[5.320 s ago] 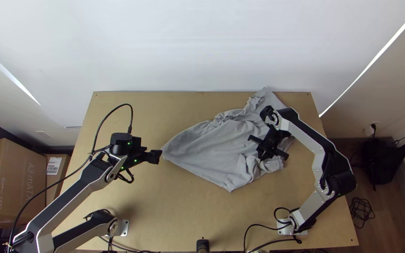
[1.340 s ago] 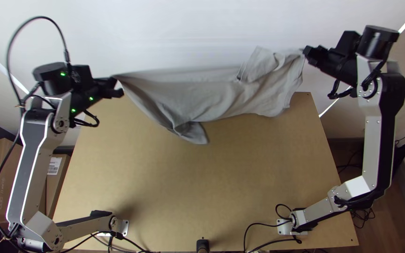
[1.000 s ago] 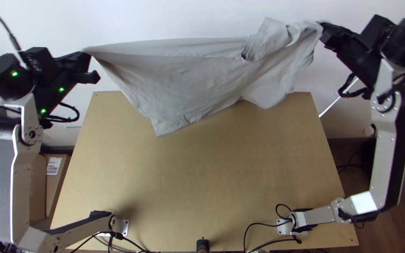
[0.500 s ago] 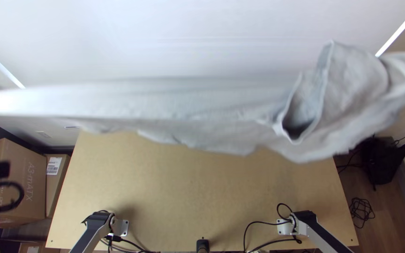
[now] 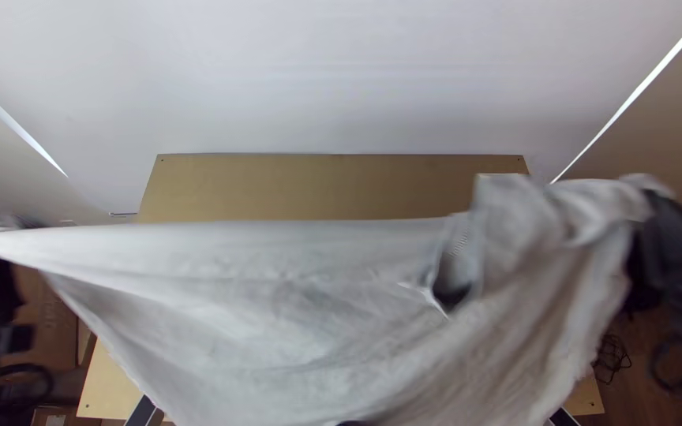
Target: Fold the t-shirt
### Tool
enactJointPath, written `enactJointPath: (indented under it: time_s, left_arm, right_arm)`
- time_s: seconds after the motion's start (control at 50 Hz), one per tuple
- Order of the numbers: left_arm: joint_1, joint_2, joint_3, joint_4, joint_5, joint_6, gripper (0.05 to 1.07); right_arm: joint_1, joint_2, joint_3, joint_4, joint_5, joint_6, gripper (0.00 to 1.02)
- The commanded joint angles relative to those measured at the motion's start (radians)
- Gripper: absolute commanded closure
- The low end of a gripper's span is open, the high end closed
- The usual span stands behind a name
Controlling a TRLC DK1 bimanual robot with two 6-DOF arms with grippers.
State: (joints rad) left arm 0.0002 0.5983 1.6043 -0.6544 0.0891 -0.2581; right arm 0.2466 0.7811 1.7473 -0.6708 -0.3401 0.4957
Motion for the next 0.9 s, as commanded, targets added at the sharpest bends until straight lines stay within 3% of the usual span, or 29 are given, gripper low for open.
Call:
enactJointPath:
  time_s: [0.0,0.06,0.22,0.4,0.64,0.88]
  left_arm:
    - [-0.006,-0.057,-0.201,-0.017,-0.006,-0.035,1.05]
    - [-0.012,-0.086,-0.320,-0.031,0.014,-0.046,1.05]
    - [-0.016,-0.134,-0.630,-0.007,0.067,-0.066,1.05]
    - [-0.017,-0.061,-0.845,0.113,0.093,-0.066,1.05]
    - [0.009,0.198,-0.939,0.326,0.101,-0.021,1.05]
    - [0.024,0.574,-0.853,0.530,0.101,-0.004,1.05]
  right_arm:
    - [0.062,-0.014,-0.233,-0.009,0.010,0.055,1.00]
    - [0.111,-0.028,-0.374,-0.004,0.015,0.055,1.00]
    - [0.118,-0.006,-0.674,0.014,0.013,0.055,1.00]
    - [0.099,0.069,-0.879,0.177,0.013,0.055,1.00]
    - [-0.013,0.297,-0.908,0.338,0.010,0.052,1.00]
    - [-0.107,0.601,-0.786,0.436,0.006,0.033,1.00]
